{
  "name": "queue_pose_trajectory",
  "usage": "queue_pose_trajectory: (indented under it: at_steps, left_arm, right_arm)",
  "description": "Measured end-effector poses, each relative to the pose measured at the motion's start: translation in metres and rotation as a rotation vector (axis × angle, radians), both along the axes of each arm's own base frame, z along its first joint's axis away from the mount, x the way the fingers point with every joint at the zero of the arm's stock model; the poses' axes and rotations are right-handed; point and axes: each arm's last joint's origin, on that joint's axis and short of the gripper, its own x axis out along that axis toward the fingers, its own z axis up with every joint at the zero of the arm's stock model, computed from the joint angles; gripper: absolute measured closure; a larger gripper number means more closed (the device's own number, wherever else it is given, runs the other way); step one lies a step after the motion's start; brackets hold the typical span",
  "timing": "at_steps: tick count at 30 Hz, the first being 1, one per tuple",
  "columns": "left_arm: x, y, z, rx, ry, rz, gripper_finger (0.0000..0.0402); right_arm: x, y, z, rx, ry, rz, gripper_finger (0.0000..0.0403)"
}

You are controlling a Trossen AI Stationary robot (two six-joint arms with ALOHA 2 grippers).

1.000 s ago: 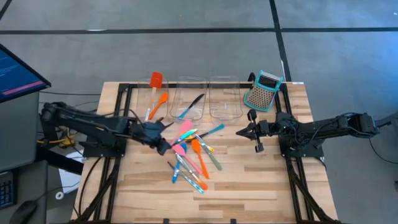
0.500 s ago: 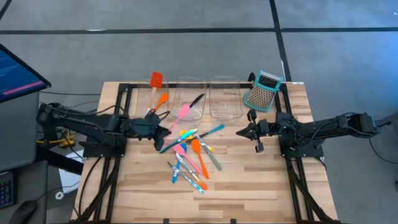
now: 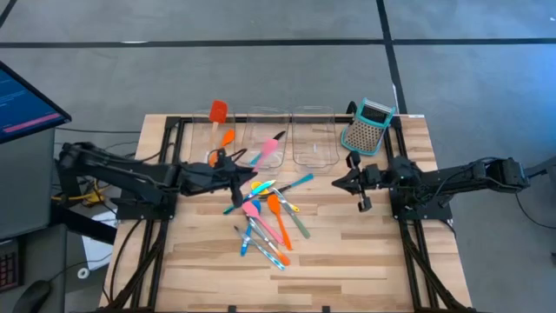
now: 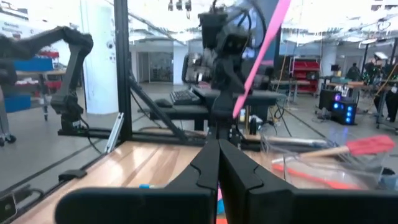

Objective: Pick & Place Kitchen Items
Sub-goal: Put the top pink spatula into the left transparent bin

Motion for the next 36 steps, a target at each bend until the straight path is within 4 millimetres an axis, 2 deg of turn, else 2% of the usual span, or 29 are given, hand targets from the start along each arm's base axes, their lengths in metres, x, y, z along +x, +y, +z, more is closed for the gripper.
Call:
queue_pose_trajectory:
  at_steps: [6, 11, 16, 23, 31, 36]
  left_arm:
    - [0.009, 0.001, -0.009, 0.003, 0.026, 0.008, 0.0384]
    - [0.005, 0.005, -0.007, 0.02, 0.031, 0.058, 0.0384]
    - [-0.015, 0.028, 0.0, -0.043, 0.047, 0.186, 0.0384]
    - [-0.041, 0.062, 0.0, -0.116, 0.112, 0.39, 0.0384]
    - [-0.07, 0.097, -0.017, -0.259, 0.264, 0.622, 0.0384]
    - [-0.075, 0.113, -0.023, -0.318, 0.305, 0.673, 0.0384]
  right_arm:
    - [0.0, 0.0, 0.002, 0.013, -0.015, 0.003, 0.0403]
    - [0.0, 0.0, 0.002, 0.03, -0.012, 0.006, 0.0403]
    - [0.0, 0.0, 0.002, 0.054, -0.007, 0.01, 0.0403]
    - [0.0, 0.0, 0.001, 0.056, 0.0, 0.011, 0.0403]
    - [0.0, 0.0, -0.001, 0.059, 0.024, 0.01, 0.0403]
    - [0.0, 0.0, -0.002, 0.053, 0.032, 0.008, 0.0403]
